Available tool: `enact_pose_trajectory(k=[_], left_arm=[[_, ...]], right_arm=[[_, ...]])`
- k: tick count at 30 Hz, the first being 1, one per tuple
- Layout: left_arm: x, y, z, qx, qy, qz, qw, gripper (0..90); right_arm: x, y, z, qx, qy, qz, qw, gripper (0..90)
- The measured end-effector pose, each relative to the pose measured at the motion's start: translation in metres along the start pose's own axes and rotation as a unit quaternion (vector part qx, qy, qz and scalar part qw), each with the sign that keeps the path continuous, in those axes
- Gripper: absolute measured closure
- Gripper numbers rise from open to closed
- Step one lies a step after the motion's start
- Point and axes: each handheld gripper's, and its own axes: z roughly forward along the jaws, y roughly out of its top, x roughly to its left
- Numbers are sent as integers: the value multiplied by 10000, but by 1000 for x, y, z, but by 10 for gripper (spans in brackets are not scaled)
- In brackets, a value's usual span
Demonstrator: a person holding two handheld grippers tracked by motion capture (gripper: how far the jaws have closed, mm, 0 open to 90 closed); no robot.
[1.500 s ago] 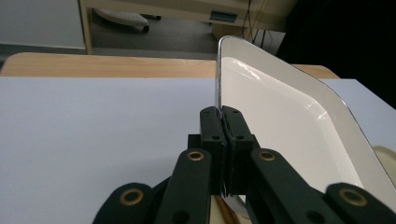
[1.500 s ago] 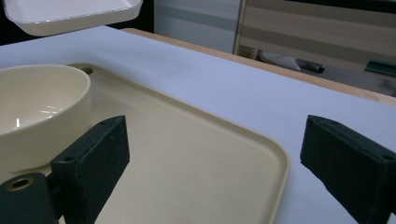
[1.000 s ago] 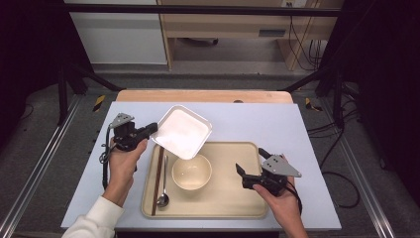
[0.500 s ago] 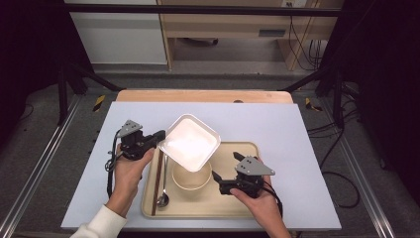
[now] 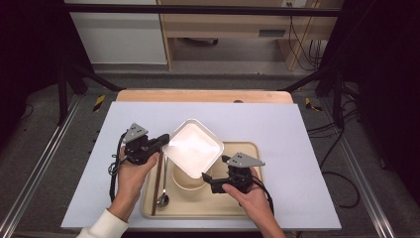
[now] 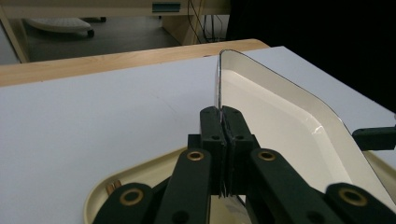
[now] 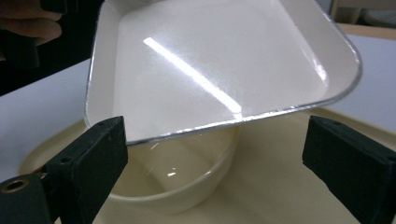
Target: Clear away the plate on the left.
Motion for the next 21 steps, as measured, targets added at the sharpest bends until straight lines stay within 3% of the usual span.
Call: enact_pose_trajectory(k=[6, 11, 17, 21], left_arm=[[1, -2, 1, 24, -16, -23, 10000, 887], [2, -5, 2, 40, -27, -49, 10000, 889], [3, -4, 0, 22, -9, -42, 10000, 888], [2, -6, 0, 18, -52, -37, 10000, 889]], right_arm=[[-5, -1, 2, -59, 152, 373, 9992, 86], [-11, -12, 2, 128, 197, 606, 9979, 79], [-17, -14, 9, 98, 591, 994, 9932, 53], [-21, -12, 11, 6, 672, 1190, 9906, 95]])
